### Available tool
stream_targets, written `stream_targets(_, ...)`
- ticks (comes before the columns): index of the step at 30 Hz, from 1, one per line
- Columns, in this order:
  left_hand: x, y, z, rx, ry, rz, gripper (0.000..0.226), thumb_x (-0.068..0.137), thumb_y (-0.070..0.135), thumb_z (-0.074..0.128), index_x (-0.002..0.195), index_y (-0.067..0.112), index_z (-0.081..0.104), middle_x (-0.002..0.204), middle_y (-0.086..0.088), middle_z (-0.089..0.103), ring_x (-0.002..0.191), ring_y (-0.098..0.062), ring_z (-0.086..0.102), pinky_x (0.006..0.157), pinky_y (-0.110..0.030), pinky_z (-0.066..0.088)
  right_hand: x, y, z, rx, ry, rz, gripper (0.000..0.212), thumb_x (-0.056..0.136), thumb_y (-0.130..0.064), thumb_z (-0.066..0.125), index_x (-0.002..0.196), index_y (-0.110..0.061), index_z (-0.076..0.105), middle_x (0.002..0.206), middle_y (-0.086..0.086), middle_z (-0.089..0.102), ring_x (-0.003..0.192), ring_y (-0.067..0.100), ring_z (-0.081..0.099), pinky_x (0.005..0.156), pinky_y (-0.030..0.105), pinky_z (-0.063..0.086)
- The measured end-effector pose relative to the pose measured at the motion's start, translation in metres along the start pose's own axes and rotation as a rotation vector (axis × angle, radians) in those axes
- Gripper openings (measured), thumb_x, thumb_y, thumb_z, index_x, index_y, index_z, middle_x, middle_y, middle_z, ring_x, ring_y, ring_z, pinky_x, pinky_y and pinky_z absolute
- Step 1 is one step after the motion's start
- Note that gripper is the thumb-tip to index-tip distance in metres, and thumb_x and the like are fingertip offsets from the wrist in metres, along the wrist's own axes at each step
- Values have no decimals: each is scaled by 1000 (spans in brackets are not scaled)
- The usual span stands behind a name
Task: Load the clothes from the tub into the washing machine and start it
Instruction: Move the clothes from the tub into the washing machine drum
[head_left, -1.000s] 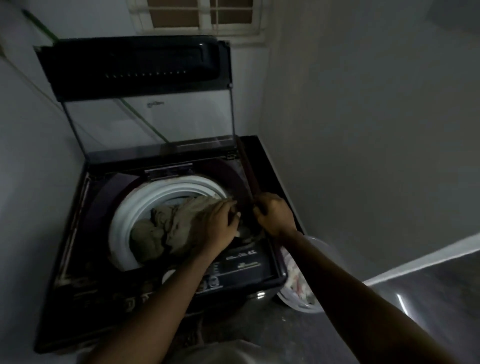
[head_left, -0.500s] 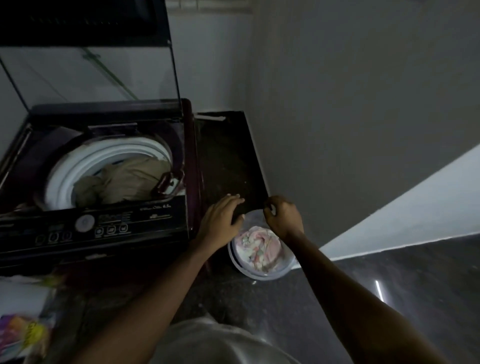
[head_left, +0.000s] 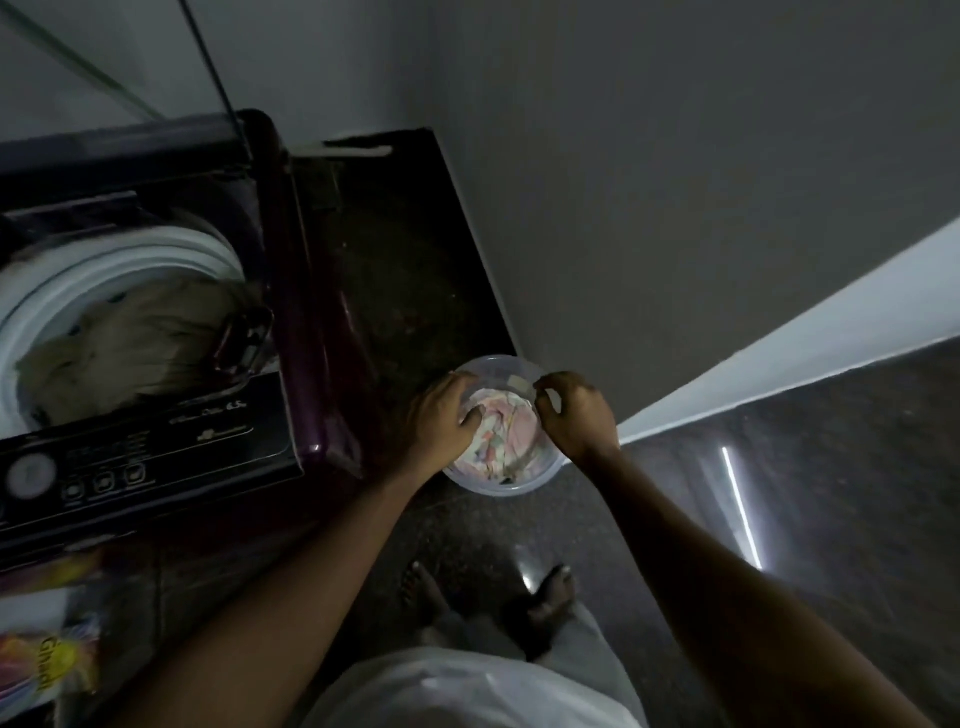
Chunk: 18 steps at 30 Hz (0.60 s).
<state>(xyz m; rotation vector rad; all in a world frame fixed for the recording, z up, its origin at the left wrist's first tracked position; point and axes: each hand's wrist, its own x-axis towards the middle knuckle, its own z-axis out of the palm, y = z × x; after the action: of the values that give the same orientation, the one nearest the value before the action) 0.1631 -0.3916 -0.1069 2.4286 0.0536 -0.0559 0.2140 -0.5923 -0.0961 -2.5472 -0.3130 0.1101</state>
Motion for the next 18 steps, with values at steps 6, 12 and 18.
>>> stream_targets(6,26,-27,63,63,13,-58,45,86,22,68,128,9,60,129,-9,62,120,-28,57,97,-36,44,26,56,54,53,-106,74,30,94,-34,52,106,-13,69,106,8,70,93,25,64,79,32,50)
stream_targets(12,62,-109,186,109,-49,-58,44,79,19,73,119,6,64,119,-12,67,111,-32,63,93,-40,50,41,156,174,-52,-257,115,33,96,-35,49,115,-12,66,113,11,66,101,29,62,85,34,48)
stream_targets(18,100,-210,326,203,-121,-91,64,87,29,66,142,7,43,141,-13,51,132,-30,46,108,-42,38,69,271,311,-454,-685,29,49,95,-36,49,140,-20,42,139,8,46,124,30,45,100,42,41)
